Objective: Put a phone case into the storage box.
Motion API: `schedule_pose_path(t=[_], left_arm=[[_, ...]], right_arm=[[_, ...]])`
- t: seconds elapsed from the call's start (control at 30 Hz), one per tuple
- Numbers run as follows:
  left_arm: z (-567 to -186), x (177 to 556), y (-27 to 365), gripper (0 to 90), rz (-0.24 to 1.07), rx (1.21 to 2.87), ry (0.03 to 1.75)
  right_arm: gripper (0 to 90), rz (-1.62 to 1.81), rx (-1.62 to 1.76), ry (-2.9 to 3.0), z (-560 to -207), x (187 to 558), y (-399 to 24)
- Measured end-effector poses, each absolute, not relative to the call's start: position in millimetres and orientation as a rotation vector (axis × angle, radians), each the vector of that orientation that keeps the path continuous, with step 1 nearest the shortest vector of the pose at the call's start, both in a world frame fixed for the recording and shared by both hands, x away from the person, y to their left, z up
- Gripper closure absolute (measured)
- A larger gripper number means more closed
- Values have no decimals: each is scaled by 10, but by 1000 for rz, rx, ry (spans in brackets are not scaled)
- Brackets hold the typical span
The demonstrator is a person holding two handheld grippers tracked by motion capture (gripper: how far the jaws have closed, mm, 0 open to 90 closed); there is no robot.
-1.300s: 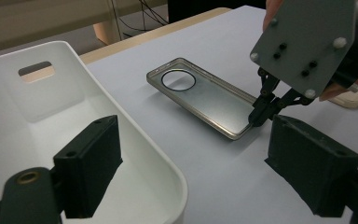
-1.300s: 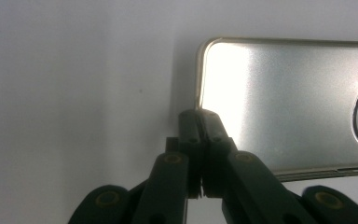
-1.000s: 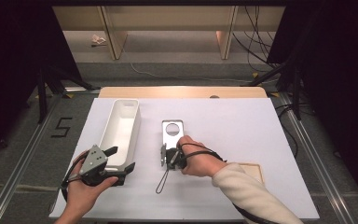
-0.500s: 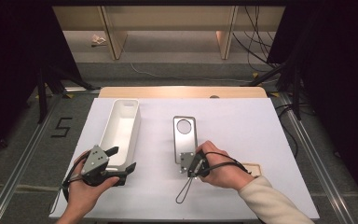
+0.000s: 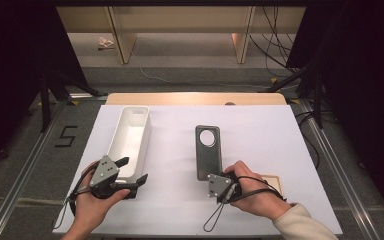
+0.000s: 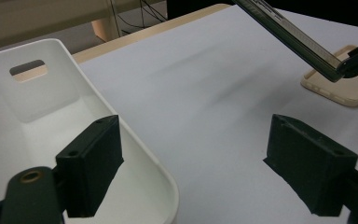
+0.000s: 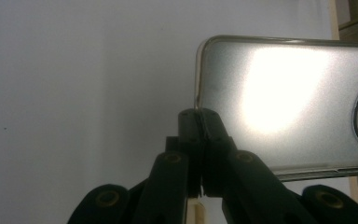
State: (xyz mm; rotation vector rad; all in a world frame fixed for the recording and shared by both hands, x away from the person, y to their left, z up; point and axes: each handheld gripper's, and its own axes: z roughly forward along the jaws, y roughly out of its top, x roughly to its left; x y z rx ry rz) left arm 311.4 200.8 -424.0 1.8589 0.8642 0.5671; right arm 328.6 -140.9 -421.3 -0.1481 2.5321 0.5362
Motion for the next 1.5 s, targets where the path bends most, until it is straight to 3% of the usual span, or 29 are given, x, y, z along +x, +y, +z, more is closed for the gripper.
schedule_pose_path(t=[0.37,0.87,1.5], left_arm=[[-4141,3183,1869,185,541,1857,841],[-3786,3525,1390,241,485,1883,871],[-3635,3946,687,388,357,1938,935]], right_arm=[[896,550,-159,2490,-4240,3181,-1482],[896,534,-157,2480,-4257,3100,-1469],[896,533,-190,2453,-4259,3088,-1406]])
